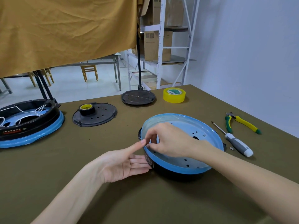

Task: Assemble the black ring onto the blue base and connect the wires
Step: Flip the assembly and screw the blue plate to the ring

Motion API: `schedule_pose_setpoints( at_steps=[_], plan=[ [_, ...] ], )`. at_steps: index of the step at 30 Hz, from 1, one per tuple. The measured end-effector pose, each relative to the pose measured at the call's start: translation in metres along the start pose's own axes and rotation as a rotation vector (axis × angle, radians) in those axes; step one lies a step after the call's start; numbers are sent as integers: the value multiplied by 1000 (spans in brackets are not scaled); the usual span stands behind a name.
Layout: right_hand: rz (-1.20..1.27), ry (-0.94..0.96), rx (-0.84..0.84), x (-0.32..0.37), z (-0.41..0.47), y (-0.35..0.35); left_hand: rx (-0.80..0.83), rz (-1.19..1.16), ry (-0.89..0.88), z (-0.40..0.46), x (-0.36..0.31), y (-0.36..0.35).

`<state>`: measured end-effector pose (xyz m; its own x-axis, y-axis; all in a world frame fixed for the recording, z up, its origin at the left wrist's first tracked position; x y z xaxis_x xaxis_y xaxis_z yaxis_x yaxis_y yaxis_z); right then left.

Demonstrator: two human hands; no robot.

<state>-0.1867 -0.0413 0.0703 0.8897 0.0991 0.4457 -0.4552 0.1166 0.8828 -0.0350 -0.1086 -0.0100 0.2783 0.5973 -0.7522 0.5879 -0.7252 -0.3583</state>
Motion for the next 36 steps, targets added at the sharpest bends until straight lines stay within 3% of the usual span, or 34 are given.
schedule_pose_setpoints(
  at_steps=[11, 25, 30, 36],
  plan=[
    [31, -47, -38, -7, -1, -2, -42, 7, -31, -2, 3, -2],
    [-124, -51, -33, 4, 2, -5, -69, 4, -53, -2, 3, -1],
    [-15, -151, -267, -15, -25, 23, -138, -17, -96, 2, 6, -2],
    [-35, -473, -711, -89, -85, 81, -210, -13, -147, 3, 8, -6]
  ],
)
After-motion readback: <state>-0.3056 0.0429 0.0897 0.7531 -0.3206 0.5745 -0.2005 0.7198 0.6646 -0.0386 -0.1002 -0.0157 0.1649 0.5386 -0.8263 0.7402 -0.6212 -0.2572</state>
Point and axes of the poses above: each hand's wrist, its own z-axis towards the middle knuckle, its own y-axis out of the back of the hand, x = y × z, the point moved 4 cm from there along z, towards the middle knuckle, and after that the axes turned 4 degrees about z, right-handed, at the moved point
